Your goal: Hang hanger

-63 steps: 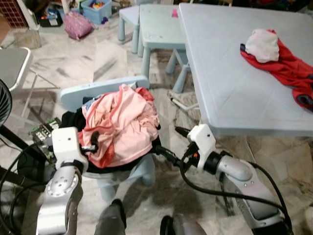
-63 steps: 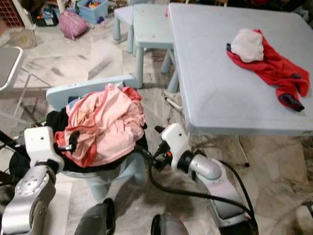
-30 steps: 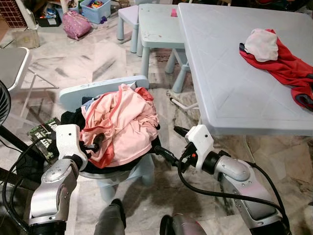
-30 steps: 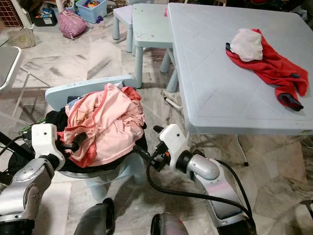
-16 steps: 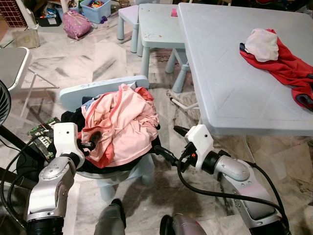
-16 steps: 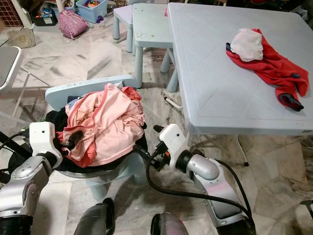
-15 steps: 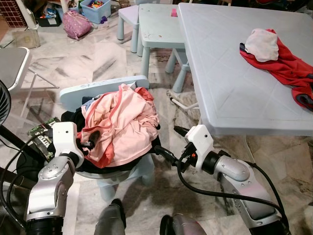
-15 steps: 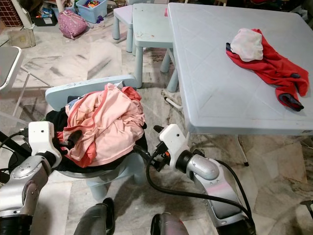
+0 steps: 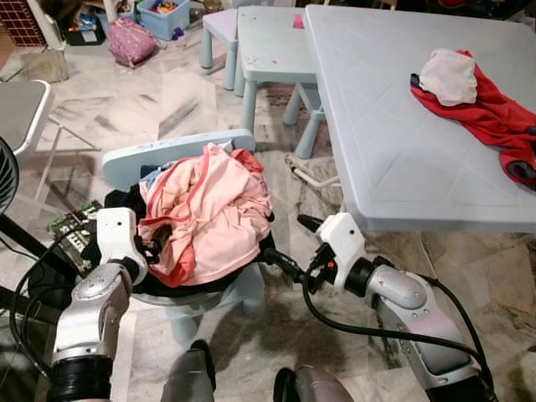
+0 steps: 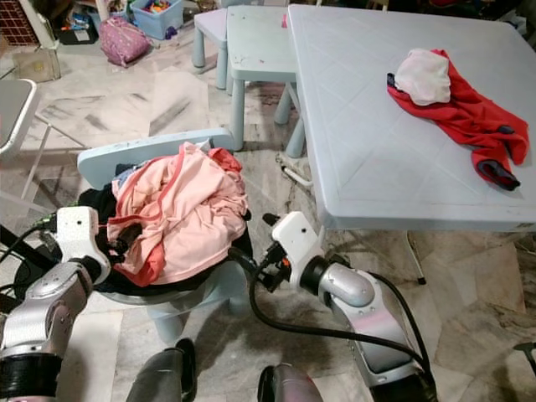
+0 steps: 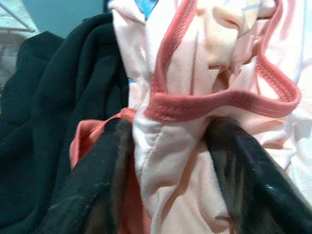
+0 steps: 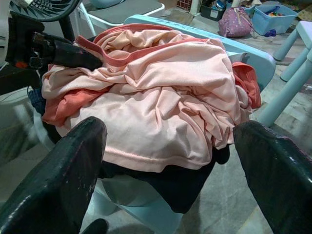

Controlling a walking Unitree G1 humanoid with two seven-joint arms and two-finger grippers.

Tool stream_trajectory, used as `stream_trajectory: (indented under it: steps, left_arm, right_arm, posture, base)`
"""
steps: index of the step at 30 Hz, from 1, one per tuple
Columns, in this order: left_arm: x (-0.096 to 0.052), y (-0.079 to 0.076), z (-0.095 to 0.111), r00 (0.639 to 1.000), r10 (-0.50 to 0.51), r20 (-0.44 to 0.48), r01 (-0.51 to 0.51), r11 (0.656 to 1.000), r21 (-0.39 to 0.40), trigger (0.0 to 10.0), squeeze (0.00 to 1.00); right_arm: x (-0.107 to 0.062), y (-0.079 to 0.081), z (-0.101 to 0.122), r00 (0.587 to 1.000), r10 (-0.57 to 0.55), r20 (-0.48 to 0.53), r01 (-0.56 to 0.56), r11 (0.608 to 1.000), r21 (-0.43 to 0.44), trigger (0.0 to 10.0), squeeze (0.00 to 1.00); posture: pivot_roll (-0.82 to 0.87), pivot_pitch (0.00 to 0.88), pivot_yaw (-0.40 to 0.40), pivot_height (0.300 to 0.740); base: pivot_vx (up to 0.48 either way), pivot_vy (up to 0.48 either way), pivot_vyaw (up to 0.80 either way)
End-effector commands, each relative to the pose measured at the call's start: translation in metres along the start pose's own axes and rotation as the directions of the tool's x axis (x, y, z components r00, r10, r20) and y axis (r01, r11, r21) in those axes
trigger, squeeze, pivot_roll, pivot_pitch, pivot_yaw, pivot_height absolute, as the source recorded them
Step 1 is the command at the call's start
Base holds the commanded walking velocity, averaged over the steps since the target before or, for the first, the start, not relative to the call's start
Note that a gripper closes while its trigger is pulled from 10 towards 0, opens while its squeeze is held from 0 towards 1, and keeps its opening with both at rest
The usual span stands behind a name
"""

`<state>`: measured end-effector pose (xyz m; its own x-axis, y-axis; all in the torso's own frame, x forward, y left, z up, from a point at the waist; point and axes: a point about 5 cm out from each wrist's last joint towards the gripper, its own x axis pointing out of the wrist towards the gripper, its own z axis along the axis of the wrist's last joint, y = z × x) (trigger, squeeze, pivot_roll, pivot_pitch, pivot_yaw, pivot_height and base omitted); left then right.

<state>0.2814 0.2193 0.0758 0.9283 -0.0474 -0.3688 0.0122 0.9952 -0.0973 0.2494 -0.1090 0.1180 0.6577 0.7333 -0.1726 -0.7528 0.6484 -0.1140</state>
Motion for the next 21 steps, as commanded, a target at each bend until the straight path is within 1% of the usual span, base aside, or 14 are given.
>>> stream_trajectory:
  steps: [1, 8, 21]
  left_arm:
    - [0.0009, 0.0003, -0.0019, 1.000, -0.007, -0.010, 0.007, 1.000, 0.013, 0.0, 0.00]
    - [0.0024, -0.0039, 0.0018, 0.999, -0.030, 0.009, 0.030, 0.999, 0.033, 0.0, 0.00]
    - [0.0030, -0.0038, 0.0013, 0.999, -0.036, 0.013, 0.036, 0.999, 0.036, 0.0, 0.00]
  right_arm:
    - [-0.0012, -0.0023, -0.0017, 1.000, -0.011, -0.008, 0.011, 1.000, -0.004, 10.0, 0.00]
    - [-0.0004, -0.0023, -0.0021, 1.000, -0.011, -0.007, 0.011, 1.000, -0.008, 10.0, 0.00]
    - [0.0012, -0.0032, -0.0023, 1.000, -0.015, -0.006, 0.015, 1.000, -0.012, 10.0, 0.00]
  posture:
    - [-0.03, 0.157, -0.096, 0.740]
    - [-0.03, 0.155, -0.098, 0.740]
    - [-0.03, 0.147, -0.094, 0.740]
  base:
    - [0.000, 0.000, 0.00]
    - [0.000, 0.000, 0.00]
    - [0.000, 0.000, 0.00]
